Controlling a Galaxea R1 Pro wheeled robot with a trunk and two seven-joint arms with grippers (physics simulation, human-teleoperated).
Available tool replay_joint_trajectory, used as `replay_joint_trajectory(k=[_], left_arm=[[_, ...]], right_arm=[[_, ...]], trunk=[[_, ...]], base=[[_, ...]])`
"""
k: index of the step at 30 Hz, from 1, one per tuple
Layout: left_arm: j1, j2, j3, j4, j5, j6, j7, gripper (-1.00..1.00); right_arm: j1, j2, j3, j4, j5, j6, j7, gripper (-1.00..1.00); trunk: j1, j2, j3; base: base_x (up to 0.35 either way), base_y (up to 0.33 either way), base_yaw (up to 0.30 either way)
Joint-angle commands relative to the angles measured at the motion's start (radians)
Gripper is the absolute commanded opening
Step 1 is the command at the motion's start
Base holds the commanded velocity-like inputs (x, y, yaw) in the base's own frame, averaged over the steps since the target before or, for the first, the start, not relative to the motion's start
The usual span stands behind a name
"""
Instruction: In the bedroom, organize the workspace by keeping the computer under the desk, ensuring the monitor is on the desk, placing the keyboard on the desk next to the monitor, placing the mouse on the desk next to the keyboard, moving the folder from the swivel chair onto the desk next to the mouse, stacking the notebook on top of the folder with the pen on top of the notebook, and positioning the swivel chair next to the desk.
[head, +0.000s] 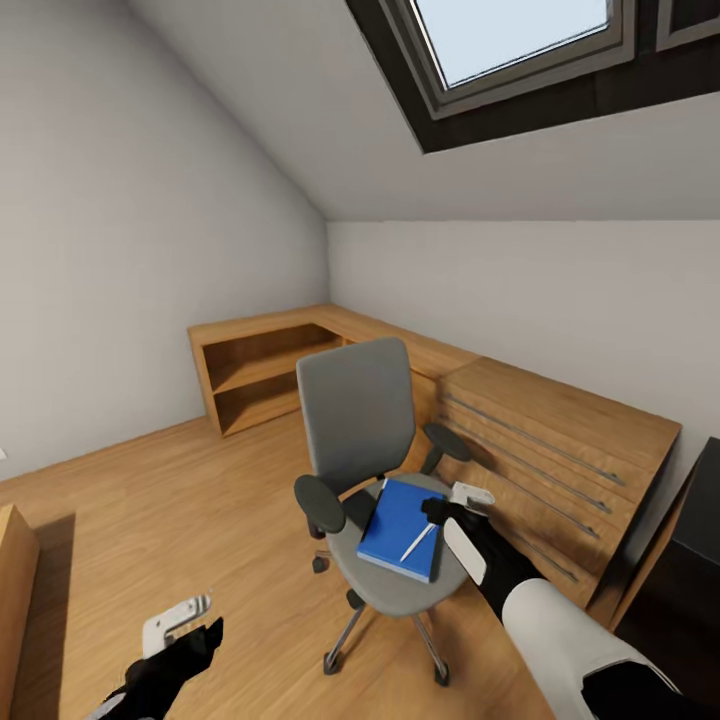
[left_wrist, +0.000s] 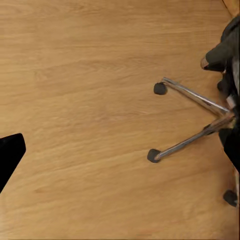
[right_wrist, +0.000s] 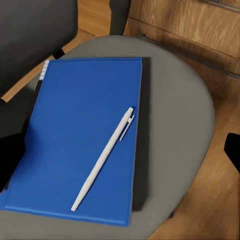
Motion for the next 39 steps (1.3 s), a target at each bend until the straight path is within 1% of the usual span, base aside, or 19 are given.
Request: replay_joint_trajectory(k=[1,3,4,5,8,9,15,18,19,22,23,39], left_arm=[[-0.023,-0.007,-0.001,-0.002,0.019,0.009,0.02,1.0],[-0.076,-0.03,-0.001,-0.001,0.051,0.023,0.072,1.0],[-0.094,-0.037,0.0,0.0,0.06,0.026,0.093,1.0],[-0.106,-0.041,0.0,0.001,0.065,0.028,0.107,1.0],[-0.119,-0.044,0.001,0.002,0.07,0.027,0.122,1.0],[-0.125,-0.045,0.002,0.016,0.07,0.025,0.128,1.0],[-0.129,-0.044,0.007,0.039,0.065,0.022,0.13,1.0],[-0.129,-0.043,0.02,0.04,0.065,0.02,0.13,1.0],[-0.129,-0.044,0.024,0.04,0.064,0.02,0.13,1.0],[-0.129,-0.044,0.024,0.04,0.064,0.02,0.131,1.0],[-0.129,-0.044,0.024,0.04,0.065,0.02,0.13,1.0],[-0.129,-0.044,0.025,0.041,0.066,0.019,0.13,1.0]], right_arm=[[0.0,-0.002,0.007,-0.007,-0.008,0.01,-0.009,1.0],[0.0,-0.004,0.007,-0.011,-0.007,0.015,-0.009,1.0],[-0.001,-0.004,0.007,-0.012,-0.007,0.017,-0.009,1.0],[0.0,-0.005,0.007,-0.013,-0.007,0.018,-0.009,1.0],[0.0,-0.005,0.007,-0.014,-0.007,0.019,-0.009,1.0],[0.0,-0.006,0.007,-0.015,-0.007,0.019,-0.009,1.0],[0.0,-0.005,0.009,-0.023,-0.007,0.019,-0.009,1.0],[0.002,-0.003,0.01,-0.093,-0.008,0.017,-0.009,1.0],[0.006,0.001,0.011,-0.159,-0.008,0.015,-0.01,1.0],[0.007,0.002,0.012,-0.179,-0.008,0.015,-0.016,1.0],[0.012,-0.002,0.01,-0.199,-0.01,0.017,-0.055,1.0],[0.013,0.0,0.01,-0.2,-0.011,0.018,-0.061,1.0]], trunk=[[0.004,-0.008,-0.004],[0.012,-0.022,-0.011],[0.015,-0.029,-0.014],[0.019,-0.036,-0.017],[0.031,-0.057,-0.026],[0.035,-0.064,-0.029],[0.058,-0.106,-0.048],[0.069,-0.127,-0.058],[0.073,-0.134,-0.061],[0.084,-0.155,-0.07],[0.088,-0.162,-0.073],[0.15,-0.274,-0.123]], base=[[0.0,0.0,0.0],[0.0,0.0,0.0],[0.0,0.0,0.0],[0.0,0.0,0.0],[0.0,0.0,0.0],[0.0,0.0,0.0],[0.0,0.0,0.0],[0.0,0.0,0.0],[0.0,0.0,0.0],[0.0,0.0,0.0],[0.0,0.0,0.0],[0.0,0.0,0.0]])
